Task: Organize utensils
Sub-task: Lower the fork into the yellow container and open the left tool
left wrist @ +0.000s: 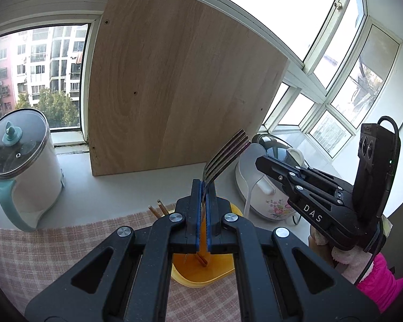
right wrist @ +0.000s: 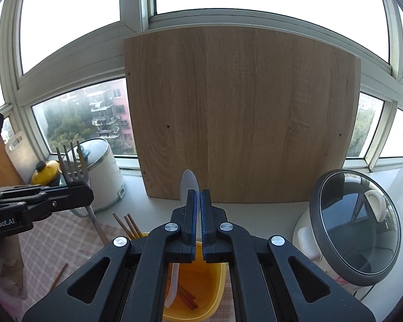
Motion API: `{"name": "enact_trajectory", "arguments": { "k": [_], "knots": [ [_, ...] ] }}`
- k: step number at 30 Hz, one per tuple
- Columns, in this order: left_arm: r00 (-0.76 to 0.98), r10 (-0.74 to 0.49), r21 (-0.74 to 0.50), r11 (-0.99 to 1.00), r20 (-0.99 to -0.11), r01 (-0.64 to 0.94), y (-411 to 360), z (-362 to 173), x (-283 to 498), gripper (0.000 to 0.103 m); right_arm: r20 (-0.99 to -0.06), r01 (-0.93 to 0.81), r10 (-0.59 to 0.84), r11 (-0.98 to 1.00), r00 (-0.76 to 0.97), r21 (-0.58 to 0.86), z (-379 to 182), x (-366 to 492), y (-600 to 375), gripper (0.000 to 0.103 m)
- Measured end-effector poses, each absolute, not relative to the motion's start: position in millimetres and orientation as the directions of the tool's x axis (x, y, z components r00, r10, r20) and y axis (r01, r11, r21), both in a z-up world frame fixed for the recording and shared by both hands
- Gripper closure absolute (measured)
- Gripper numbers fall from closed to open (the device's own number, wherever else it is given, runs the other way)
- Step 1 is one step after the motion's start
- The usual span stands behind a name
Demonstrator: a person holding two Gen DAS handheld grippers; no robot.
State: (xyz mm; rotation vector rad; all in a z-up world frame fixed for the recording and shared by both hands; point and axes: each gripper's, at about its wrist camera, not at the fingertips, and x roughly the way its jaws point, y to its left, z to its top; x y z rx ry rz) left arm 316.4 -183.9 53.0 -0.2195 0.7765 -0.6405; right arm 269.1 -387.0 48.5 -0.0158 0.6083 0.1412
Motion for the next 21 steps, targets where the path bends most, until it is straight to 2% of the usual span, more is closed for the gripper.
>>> {"name": "enact_trajectory", "arguments": {
  "k": [21],
  "knots": [
    [0.473, -0.599, -0.448, 0.799, -0.646, 0.401, -180, -2, 311, 0.103, -0.646, -0.075, 0.108, 0.994, 0.756, 0.079, 2, 266, -401, 0.102]
  ]
}}
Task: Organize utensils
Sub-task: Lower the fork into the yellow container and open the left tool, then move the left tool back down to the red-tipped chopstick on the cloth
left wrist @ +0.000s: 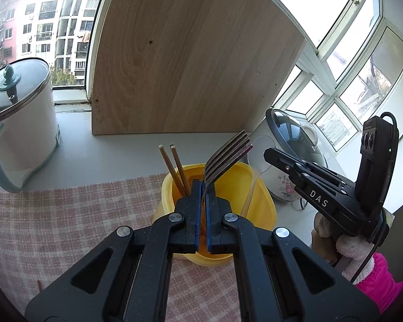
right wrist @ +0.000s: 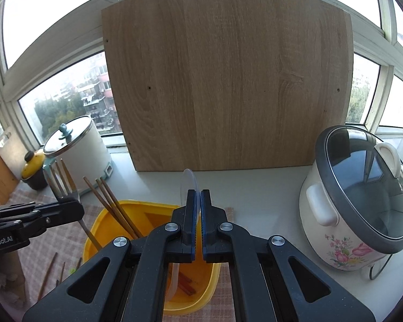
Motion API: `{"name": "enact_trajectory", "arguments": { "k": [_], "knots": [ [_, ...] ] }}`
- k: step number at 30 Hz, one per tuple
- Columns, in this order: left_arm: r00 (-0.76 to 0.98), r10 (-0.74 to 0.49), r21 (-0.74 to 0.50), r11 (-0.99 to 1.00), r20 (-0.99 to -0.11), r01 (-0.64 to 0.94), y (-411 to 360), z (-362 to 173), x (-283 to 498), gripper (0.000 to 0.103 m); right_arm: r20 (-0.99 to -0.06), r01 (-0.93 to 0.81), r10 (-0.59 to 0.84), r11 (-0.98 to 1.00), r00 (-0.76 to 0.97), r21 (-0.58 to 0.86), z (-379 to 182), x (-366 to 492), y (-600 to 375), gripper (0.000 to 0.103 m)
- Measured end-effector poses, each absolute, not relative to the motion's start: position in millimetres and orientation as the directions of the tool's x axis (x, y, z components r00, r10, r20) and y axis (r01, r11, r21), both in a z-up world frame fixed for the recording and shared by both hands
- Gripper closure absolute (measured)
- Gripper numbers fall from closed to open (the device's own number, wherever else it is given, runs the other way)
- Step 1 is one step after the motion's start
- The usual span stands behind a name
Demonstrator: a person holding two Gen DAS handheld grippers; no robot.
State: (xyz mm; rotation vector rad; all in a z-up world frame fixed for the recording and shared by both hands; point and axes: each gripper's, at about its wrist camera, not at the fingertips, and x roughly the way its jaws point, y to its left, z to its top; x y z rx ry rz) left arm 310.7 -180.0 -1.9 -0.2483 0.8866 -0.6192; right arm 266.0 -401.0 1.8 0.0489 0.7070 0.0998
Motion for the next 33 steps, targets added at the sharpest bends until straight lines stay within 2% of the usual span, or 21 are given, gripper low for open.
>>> {"name": "enact_trajectory", "arguments": {
  "k": [5, 7, 10, 11, 12, 25, 29, 30, 33],
  "knots": [
    [0.477, -0.580, -0.417, 0.812, -0.661, 0.409, -178, 1, 302, 0.100, -0.659, -0.084, 0.106, 0.994, 0.744, 0.065, 1, 260, -398, 0.101],
    [0.483, -0.579, -0.415, 0.813, -0.657, 0.409, -175, 3, 298, 0.091, -0.662, -0.080, 0.101, 0.995, 0.743, 0.062, 1, 257, -397, 0.099],
    [0.495, -0.584, -0.416, 0.810, -0.644, 0.414, -168, 9, 290, 0.086, -0.655, -0.068, 0.096, 0.995, 0.749, 0.068, 3, 248, -397, 0.081],
    [0.503, -0.581, -0.410, 0.811, -0.640, 0.417, -166, 11, 287, 0.086, -0.648, -0.065, 0.093, 0.996, 0.756, 0.068, 5, 244, -397, 0.070],
    [0.509, -0.580, -0.406, 0.812, -0.636, 0.419, -164, 14, 284, 0.086, -0.641, -0.061, 0.089, 0.996, 0.763, 0.065, 7, 240, -397, 0.066],
    [0.553, -0.570, -0.371, 0.820, -0.608, 0.437, -121, 41, 243, 0.086, -0.619, -0.029, 0.067, 0.997, 0.783, 0.071, 22, 193, -384, 0.064],
    [0.609, -0.523, -0.331, 0.852, -0.596, 0.406, -89, 42, 227, 0.086, -0.609, -0.055, 0.088, 0.996, 0.789, 0.073, 25, 176, -372, 0.046],
    [0.620, -0.509, -0.320, 0.860, -0.597, 0.397, -79, 41, 223, 0.084, -0.607, -0.064, 0.092, 0.996, 0.790, 0.068, 26, 173, -368, 0.040],
    [0.638, -0.463, -0.287, 0.885, -0.615, 0.366, -50, 36, 213, 0.073, -0.615, -0.101, 0.118, 0.993, 0.779, 0.063, 24, 165, -357, 0.035]
  ]
}}
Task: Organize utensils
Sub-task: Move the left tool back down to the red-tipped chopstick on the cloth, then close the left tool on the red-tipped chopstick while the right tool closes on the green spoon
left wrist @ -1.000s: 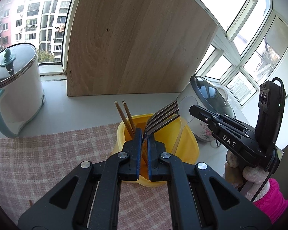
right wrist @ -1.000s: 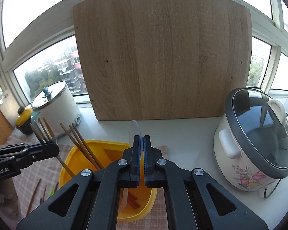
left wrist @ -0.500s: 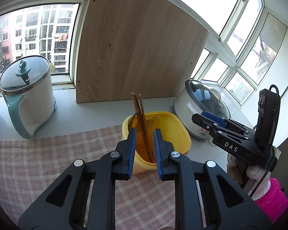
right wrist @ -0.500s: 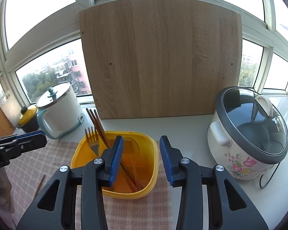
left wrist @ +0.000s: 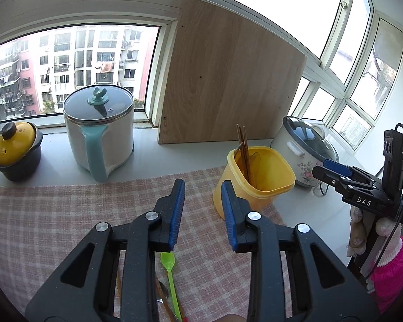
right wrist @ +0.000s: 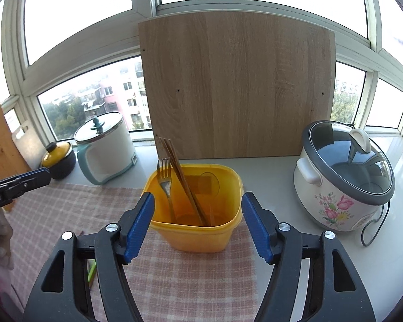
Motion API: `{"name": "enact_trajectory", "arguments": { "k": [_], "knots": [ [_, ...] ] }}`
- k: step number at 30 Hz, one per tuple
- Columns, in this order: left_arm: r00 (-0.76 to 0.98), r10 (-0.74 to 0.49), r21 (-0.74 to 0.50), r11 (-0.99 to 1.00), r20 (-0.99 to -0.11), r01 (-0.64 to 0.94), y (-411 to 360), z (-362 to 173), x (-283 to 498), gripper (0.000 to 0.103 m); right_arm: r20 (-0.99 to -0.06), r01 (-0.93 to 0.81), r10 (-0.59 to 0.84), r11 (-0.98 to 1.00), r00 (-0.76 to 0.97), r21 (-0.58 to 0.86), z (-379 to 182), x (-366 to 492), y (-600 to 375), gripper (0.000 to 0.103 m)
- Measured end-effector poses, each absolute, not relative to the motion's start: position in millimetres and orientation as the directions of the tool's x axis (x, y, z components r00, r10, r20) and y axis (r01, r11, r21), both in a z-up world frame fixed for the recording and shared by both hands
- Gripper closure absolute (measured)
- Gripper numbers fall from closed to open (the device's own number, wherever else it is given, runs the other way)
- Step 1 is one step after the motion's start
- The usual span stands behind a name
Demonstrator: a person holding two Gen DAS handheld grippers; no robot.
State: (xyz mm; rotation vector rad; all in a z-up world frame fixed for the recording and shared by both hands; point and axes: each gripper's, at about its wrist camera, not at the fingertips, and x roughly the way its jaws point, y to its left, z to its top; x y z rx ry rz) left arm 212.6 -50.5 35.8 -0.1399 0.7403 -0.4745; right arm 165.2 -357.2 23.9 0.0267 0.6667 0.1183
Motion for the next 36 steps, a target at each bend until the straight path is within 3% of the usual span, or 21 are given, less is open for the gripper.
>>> {"name": "enact_trajectory", "arguments": {
  "k": [4, 13, 27, 36],
  "knots": [
    [0.641, -0.400, -0.250, 0.916, -0.655, 0.315, -14, 23, 201, 0.072, -0.634, -0.151, 0.167, 0.985, 0.755, 0.080, 18, 157, -342, 0.030],
    [0.588, -0.323, -0.228, 0.946, -0.741, 0.232, 38, -19, 183, 0.072, -0.661, -0.264, 0.276, 0.957, 0.698, 0.120, -6, 148, -299, 0.030],
    [0.423, -0.310, -0.238, 0.947, -0.852, 0.215, 42, -96, 187, 0.072, -0.790, -0.340, 0.364, 0.916, 0.493, 0.210, -72, 167, -237, 0.030],
    [0.354, -0.315, -0.249, 0.943, -0.881, 0.219, 34, -124, 193, 0.072, -0.848, -0.291, 0.398, 0.907, 0.350, 0.305, -112, 194, -217, 0.030]
  ]
}}
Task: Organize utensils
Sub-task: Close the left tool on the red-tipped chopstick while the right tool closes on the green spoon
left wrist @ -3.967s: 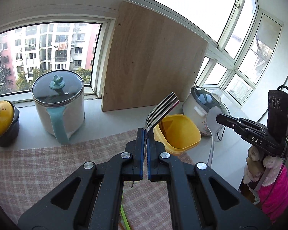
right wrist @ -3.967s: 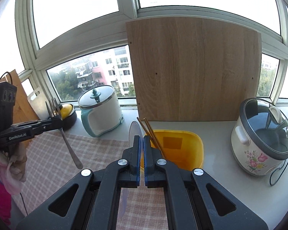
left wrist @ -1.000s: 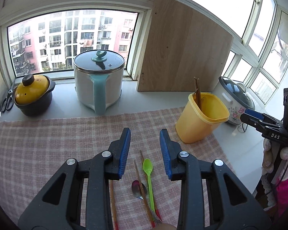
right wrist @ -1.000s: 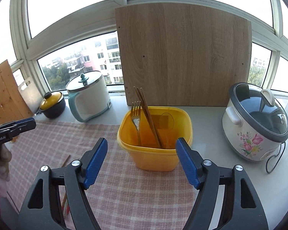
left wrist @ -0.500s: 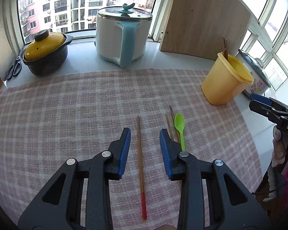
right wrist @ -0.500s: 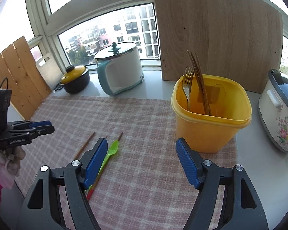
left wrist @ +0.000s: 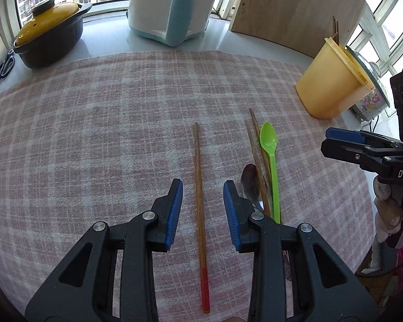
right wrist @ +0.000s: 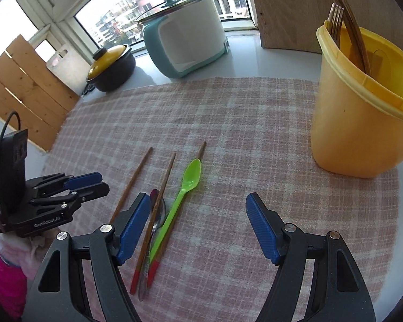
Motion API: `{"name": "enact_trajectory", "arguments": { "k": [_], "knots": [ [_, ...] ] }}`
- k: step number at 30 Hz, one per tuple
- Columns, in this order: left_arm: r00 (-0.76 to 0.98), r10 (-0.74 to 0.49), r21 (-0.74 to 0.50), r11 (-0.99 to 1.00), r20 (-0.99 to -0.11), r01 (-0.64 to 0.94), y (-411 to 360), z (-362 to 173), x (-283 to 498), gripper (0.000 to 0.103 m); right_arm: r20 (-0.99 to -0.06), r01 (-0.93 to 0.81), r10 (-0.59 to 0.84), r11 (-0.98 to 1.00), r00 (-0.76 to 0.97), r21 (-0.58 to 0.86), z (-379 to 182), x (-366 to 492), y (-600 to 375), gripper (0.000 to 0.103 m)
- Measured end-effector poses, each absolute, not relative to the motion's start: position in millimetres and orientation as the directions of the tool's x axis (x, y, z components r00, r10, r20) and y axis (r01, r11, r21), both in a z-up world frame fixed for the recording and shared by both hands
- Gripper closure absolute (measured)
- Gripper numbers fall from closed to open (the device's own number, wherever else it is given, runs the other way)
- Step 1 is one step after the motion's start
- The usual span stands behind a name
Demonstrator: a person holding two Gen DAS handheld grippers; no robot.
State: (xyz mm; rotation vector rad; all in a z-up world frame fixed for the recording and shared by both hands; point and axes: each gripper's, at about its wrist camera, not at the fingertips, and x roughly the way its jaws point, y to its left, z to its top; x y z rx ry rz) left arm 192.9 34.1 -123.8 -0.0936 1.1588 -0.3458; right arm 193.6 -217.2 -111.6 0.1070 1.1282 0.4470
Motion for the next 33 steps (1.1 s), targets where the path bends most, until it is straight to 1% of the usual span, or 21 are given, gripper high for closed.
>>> {"name": "enact_trajectory", "arguments": {
  "k": [2, 8, 12, 14, 16, 20, 22, 26, 28, 32, 33],
  "knots": [
    [0.342, -0.316, -0.249, 0.942, -0.885, 0.224, 32, -128, 194, 0.072, -0.853, -0.270, 0.409, 0.904, 0.325, 0.331, -120, 199, -216, 0.031],
    [0.329, -0.311, -0.243, 0.942, -0.892, 0.230, 28, -134, 200, 0.072, -0.859, -0.196, 0.441, 0.895, 0.261, 0.400, -144, 213, -213, 0.048],
    [0.322, -0.298, -0.231, 0.945, -0.899, 0.230, 25, -138, 206, 0.072, -0.857, -0.173, 0.457, 0.888, 0.239, 0.425, -152, 219, -211, 0.055],
    [0.314, -0.288, -0.221, 0.947, -0.905, 0.232, 24, -142, 208, 0.072, -0.861, -0.174, 0.452, 0.890, 0.234, 0.420, -153, 221, -208, 0.057],
    [0.303, -0.280, -0.214, 0.948, -0.911, 0.234, 23, -146, 209, 0.079, -0.862, -0.176, 0.451, 0.891, 0.231, 0.419, -155, 222, -206, 0.057],
    [0.287, -0.265, -0.200, 0.951, -0.921, 0.236, 21, -153, 210, 0.081, -0.865, -0.171, 0.450, 0.891, 0.222, 0.420, -159, 226, -204, 0.062],
    [0.281, -0.257, -0.191, 0.952, -0.925, 0.240, 20, -155, 211, 0.086, -0.865, -0.164, 0.452, 0.891, 0.217, 0.424, -161, 228, -203, 0.063],
    [0.291, -0.247, -0.179, 0.954, -0.924, 0.240, 20, -156, 212, 0.090, -0.865, -0.157, 0.454, 0.890, 0.213, 0.428, -164, 232, -199, 0.066],
    [0.296, -0.246, -0.178, 0.955, -0.923, 0.237, 21, -156, 213, 0.095, -0.869, -0.156, 0.446, 0.894, 0.215, 0.420, -165, 234, -197, 0.066],
    [0.305, -0.245, -0.176, 0.955, -0.920, 0.237, 21, -157, 215, 0.098, -0.874, -0.154, 0.434, 0.900, 0.220, 0.408, -165, 238, -196, 0.075],
    [0.307, -0.246, -0.176, 0.956, -0.920, 0.236, 22, -157, 214, 0.098, -0.874, -0.156, 0.434, 0.900, 0.217, 0.408, -166, 239, -196, 0.081]
  ]
}}
